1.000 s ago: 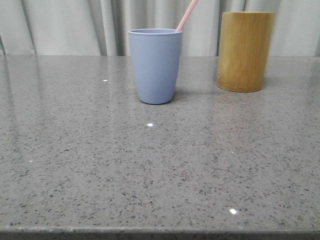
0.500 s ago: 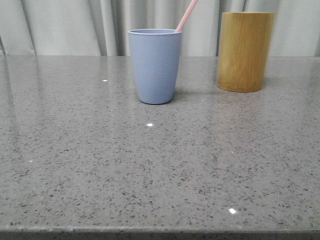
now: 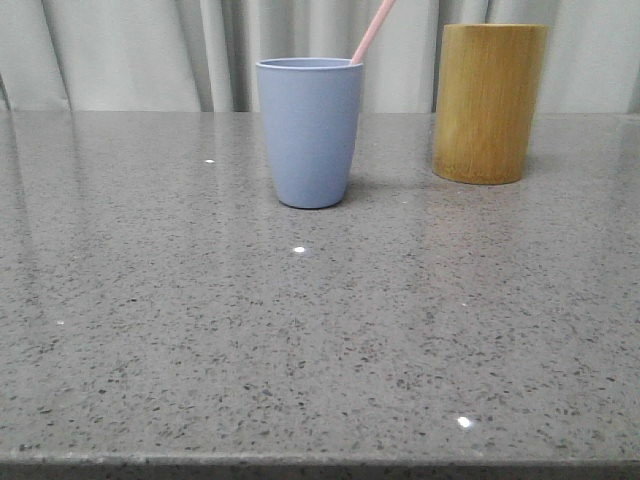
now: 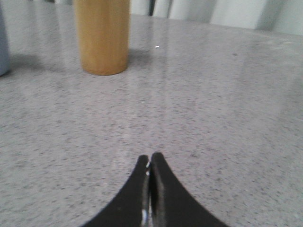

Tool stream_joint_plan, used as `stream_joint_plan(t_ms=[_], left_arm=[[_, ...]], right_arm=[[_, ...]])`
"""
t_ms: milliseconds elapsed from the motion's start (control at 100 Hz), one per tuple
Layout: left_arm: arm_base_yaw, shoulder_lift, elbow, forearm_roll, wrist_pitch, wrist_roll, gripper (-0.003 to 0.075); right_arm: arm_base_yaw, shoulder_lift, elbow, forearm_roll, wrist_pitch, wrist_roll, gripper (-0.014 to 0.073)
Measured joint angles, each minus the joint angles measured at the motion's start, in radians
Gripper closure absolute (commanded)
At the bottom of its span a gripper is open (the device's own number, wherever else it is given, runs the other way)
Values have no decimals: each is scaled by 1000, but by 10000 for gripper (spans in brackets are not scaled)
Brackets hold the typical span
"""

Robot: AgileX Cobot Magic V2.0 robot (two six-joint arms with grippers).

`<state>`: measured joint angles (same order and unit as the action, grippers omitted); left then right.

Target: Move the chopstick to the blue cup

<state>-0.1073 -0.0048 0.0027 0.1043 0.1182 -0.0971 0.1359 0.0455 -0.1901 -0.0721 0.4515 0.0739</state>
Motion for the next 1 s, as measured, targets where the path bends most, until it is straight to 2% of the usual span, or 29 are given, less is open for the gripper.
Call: stream_joint_plan(t_ms=[130,470,1000], left_arm=[[0,0,0,0,0,0,739],[0,0,0,0,-2,0,739],[0,0,0,-2,-2,0,739]], right_arm=[[-54,-53,89,6,-101,-4,662],[-63,-57,217,8,-264,-6,662],[-63,-57,218,8,-300,-4,662]])
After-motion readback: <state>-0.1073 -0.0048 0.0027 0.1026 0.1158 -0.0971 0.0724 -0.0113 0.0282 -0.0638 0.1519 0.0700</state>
